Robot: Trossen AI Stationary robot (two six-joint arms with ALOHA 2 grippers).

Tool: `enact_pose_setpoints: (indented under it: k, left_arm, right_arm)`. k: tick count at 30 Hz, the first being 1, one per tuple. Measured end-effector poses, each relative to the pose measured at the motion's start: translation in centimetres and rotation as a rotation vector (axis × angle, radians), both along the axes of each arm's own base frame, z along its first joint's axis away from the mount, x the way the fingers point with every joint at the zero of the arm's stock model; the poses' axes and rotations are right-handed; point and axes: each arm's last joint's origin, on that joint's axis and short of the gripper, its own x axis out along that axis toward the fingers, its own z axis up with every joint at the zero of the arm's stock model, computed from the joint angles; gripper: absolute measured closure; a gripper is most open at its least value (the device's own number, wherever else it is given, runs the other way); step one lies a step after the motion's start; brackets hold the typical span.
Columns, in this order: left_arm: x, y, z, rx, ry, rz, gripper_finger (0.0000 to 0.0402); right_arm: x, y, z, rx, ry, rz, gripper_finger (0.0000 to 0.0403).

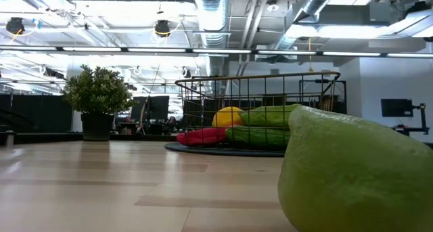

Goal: Build produce basket
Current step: Put the orange tangerine into the wire basket

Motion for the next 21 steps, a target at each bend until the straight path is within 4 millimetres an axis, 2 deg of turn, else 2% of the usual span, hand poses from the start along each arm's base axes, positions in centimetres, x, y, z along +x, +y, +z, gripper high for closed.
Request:
enact_pose_setpoints:
  k: [5,10,15,21]
  left_arm:
    - [0.3,-0.1,0.4,-0.006,-0.053,-0.007,0.0176]
    - [0.6,-0.1,0.7,-0.003,-0.095,0.009,0.0176]
    - [0.6,-0.1,0.8,0.009,-0.107,0.028,0.0176]
    - [0.7,0.0,1.0,0.02,-0.134,0.052,0.0176]
  right_arm:
    - [-3.6,-3.6,1.9,-0.074,-0.093,0.055,0.0403]
    - [-6.4,-5.7,3.5,-0.06,-0.154,0.184,0.0403]
    - [-7.3,-6.6,4.6,-0.053,-0.202,0.416,0.0403]
    - [-6.2,-7.3,4.8,-0.17,-0.39,0.732,0.0403]
